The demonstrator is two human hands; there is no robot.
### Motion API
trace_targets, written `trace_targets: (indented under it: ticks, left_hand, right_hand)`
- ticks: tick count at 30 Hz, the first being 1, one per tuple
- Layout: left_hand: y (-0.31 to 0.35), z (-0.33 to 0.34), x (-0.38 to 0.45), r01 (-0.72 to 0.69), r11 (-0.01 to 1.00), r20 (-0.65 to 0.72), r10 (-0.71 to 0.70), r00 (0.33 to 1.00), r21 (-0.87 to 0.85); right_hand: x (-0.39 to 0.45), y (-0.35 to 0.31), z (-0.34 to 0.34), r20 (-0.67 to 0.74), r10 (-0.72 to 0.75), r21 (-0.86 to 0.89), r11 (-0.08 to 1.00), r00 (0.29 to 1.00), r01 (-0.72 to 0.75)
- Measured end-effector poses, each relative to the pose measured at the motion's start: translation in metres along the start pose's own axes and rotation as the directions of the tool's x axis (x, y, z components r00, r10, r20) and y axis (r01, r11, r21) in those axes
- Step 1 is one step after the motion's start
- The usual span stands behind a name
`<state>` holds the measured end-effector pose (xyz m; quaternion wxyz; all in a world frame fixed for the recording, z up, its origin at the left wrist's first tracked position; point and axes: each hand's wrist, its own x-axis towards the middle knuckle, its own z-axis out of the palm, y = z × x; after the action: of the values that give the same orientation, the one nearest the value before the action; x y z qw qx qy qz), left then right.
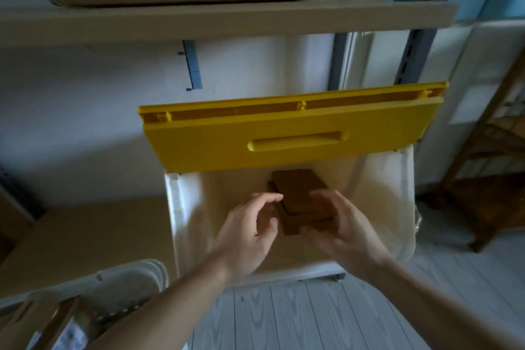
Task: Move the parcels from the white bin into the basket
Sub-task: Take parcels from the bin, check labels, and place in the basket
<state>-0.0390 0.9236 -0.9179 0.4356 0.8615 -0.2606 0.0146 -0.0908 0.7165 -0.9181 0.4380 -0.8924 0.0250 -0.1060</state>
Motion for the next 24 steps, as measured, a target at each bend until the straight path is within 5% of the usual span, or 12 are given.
trace_targets:
  ticks: [5,12,18,24]
  left_hand:
    - [-0.014,0.039,0.05,0.129,0.991,0.104,-0.125,0.987,-0.032]
    - [-0.056,0.099,0.11,0.335,0.939,0.035,-0.338,0.94,0.08]
    - [-0.063,0.109,0.129,0.516,0.836,0.123,-0.501,0.856,-0.187]
    - [-0.084,0.107,0.132,0.596,0.754,-0.03,-0.626,0.779,-0.277]
  right_hand:
    - [0.051,0.031,0.012,0.073,0.153,-0.142,0.98,0.986,-0.141]
    - [0.119,0.083,0.037,0.08,0.266,-0.356,0.908,0.961,-0.222]
    - [0.139,0.069,0.045,0.029,0.419,-0.326,0.862,0.908,-0.387]
    - [0.135,0.062,0.048,-0.01,0.451,-0.291,0.853,0.892,-0.434]
